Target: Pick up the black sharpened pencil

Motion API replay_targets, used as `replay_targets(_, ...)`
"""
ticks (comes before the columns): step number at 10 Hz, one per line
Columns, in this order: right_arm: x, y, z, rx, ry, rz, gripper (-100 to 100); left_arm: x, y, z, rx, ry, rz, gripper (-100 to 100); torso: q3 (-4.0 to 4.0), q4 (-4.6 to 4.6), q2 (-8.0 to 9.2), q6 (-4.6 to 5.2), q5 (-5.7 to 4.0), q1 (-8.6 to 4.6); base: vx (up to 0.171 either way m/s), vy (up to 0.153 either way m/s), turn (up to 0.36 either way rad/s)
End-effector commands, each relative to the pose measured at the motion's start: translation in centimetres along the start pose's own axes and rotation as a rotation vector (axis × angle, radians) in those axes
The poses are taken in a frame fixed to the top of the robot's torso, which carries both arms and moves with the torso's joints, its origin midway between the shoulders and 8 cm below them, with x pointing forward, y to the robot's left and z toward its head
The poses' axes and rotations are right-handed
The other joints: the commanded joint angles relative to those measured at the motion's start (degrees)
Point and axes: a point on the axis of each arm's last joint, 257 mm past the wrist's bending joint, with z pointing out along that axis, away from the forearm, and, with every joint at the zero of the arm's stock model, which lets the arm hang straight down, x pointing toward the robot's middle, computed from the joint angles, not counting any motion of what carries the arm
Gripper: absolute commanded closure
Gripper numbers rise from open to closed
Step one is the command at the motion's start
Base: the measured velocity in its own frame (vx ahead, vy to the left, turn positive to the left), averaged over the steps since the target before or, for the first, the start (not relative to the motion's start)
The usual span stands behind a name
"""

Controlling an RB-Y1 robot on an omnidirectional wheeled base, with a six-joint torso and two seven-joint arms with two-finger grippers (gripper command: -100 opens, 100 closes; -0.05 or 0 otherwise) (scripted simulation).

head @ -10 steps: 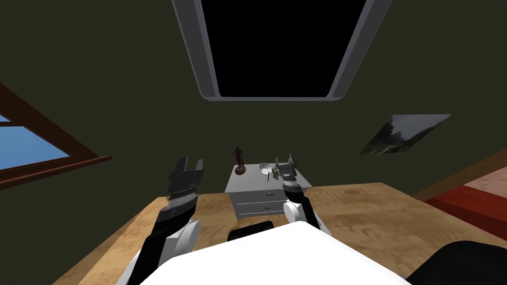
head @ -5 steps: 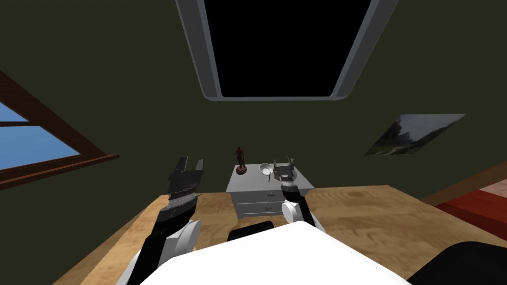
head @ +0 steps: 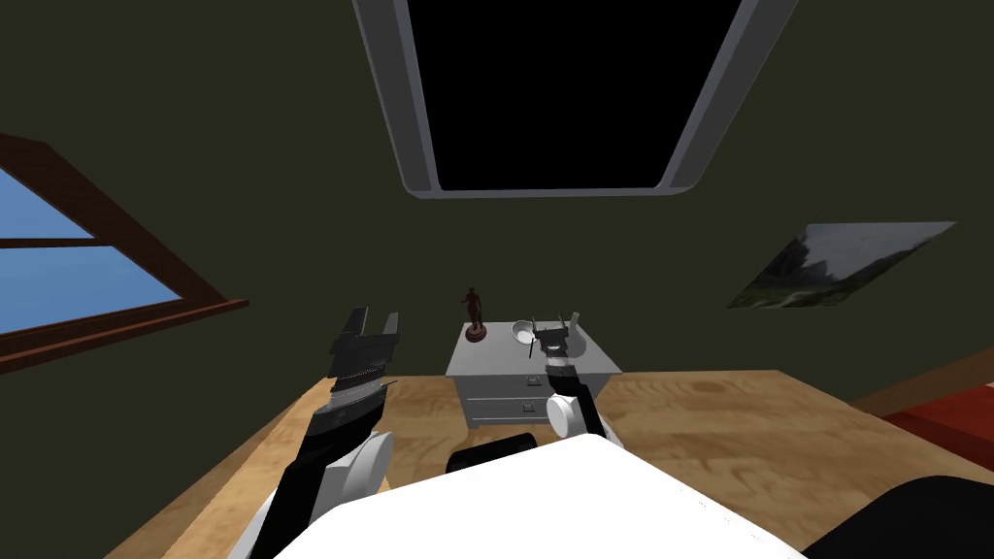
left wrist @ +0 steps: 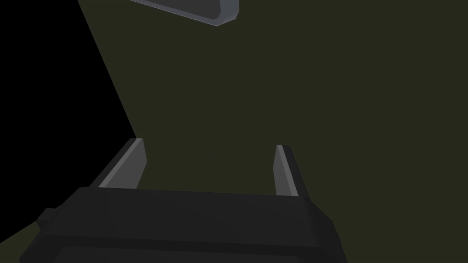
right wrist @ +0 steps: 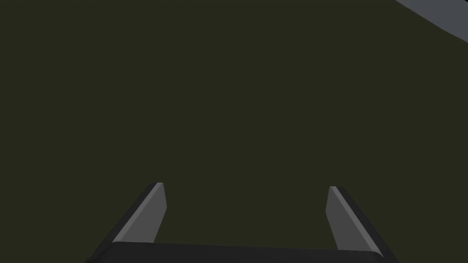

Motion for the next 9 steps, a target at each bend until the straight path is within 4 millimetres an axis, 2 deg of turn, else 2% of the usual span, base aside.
replay_targets(1,-0.9,-0.2,-0.2,0.004,-0.017,0.046,-100,0.0,0.0,0.0,0.000,0.000,0.000,0,0.00,0.00,0.00,0.00,0.00,0.00,0.003,0.004,0.026)
replay_targets(2,-2.3,-0.9,-0.6,0.011,-0.049,0.100,-100,0.0,0.0,0.0,0.000,0.000,0.000,0,0.01,0.00,0.01,0.02,0.00,-0.01,0.002,0.006,0.047)
replay_targets(3,-2.3,-0.9,-0.6,0.011,-0.049,0.113,-100,0.0,0.0,0.0,0.000,0.000,0.000,0,0.00,0.00,0.01,0.00,0.00,0.00,0.003,0.005,0.029)
replay_targets(4,-3.8,-1.6,-1.0,0.016,-0.082,0.168,-100,0.0,0.0,0.0,0.000,0.000,0.000,0,0.01,0.00,0.01,0.02,0.00,-0.01,0.005,0.007,0.050)
replay_targets(5,-3.8,-1.6,-1.0,0.016,-0.082,0.179,-100,0.0,0.0,0.0,0.000,0.000,0.000,0,0.00,0.00,0.01,0.01,0.00,0.00,0.004,0.004,0.024)
replay_targets(6,-5.3,-2.2,-1.4,0.019,-0.115,0.235,-100,0.0,0.0,0.0,0.000,0.000,0.000,0,0.01,0.00,0.01,0.02,0.00,0.00,0.003,0.007,0.057)
replay_targets(7,-5.3,-2.2,-1.4,0.019,-0.116,0.243,-100,0.0,0.0,0.0,0.000,0.000,0.000,0,0.00,0.00,0.01,0.01,0.00,-0.01,0.002,0.004,0.020)
replay_targets(8,-6.8,-2.9,-1.9,0.020,-0.151,0.301,-100,0.0,0.0,0.0,0.000,0.000,0.000,0,0.01,0.01,0.01,0.02,0.00,0.00,0.003,0.006,0.044)
replay_targets(9,-6.8,-2.9,-1.9,0.019,-0.151,0.305,-100,0.0,0.0,0.0,0.000,0.000,0.000,0,0.00,0.00,0.01,0.01,0.00,0.00,0.003,0.005,0.027)
